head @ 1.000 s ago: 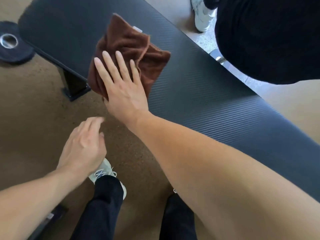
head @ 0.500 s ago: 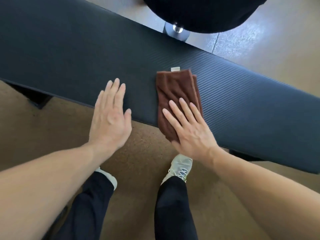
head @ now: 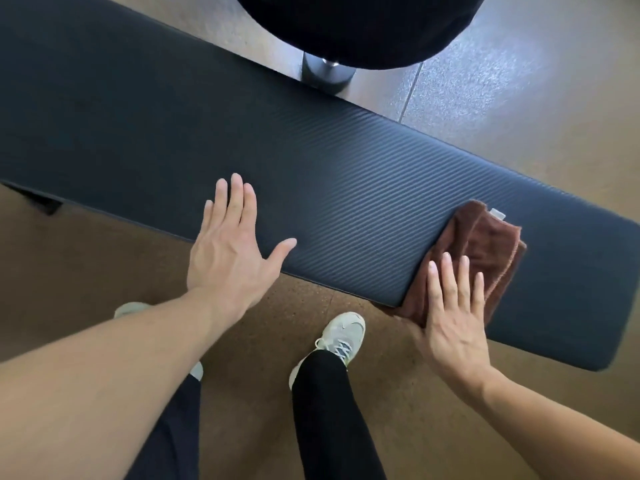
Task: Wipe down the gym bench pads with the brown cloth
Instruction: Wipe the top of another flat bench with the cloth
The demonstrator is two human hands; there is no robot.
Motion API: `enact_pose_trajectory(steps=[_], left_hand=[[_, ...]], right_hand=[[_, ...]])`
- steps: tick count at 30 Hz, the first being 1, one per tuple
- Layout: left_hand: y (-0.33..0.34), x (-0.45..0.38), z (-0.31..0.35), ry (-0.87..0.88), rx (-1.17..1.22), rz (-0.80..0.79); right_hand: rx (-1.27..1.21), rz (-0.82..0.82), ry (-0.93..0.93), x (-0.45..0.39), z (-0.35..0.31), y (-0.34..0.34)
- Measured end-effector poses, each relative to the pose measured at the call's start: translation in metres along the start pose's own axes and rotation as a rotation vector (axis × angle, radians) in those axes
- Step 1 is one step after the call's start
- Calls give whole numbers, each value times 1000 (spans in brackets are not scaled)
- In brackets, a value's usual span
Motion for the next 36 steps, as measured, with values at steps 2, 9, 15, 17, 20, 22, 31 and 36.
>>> enact_pose_trajectory(steps=[2,9,15,17,20,22,31,36], left_hand=[[-2,-1,1,-19,-20,19],[-15,-2,0,9,-32,-5],[-5,35,-63,195,329,176],[32,70,-106,82,365,162],[95,130,-168,-8,344,78],[124,160,-207,-68,309,37],[144,190,-243,-251,486,45],[120,184,-208,-108,377,68]], right_hand=[[23,9,-77,-7,-5,-5],[178,112,-419,-70,-95,-37],[136,131,-473,-99,-176,-65],[125,145,-527,-119,-232,-80],[122,148,-548,-144,-300,-93],[110,162,-543,-152,-320,-98],[223,283,-752,-194,-448,-132],[173,279,-583,-183,-425,-124]])
Point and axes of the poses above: each hand's wrist, its own x-axis away from the middle knuckle, its own y-axis out of the palm, z = x × y, the point moved 4 cm from there along -x, towards the middle knuckle, and after that the axes turned 11 degrees about -z, right-handed, at the moved point
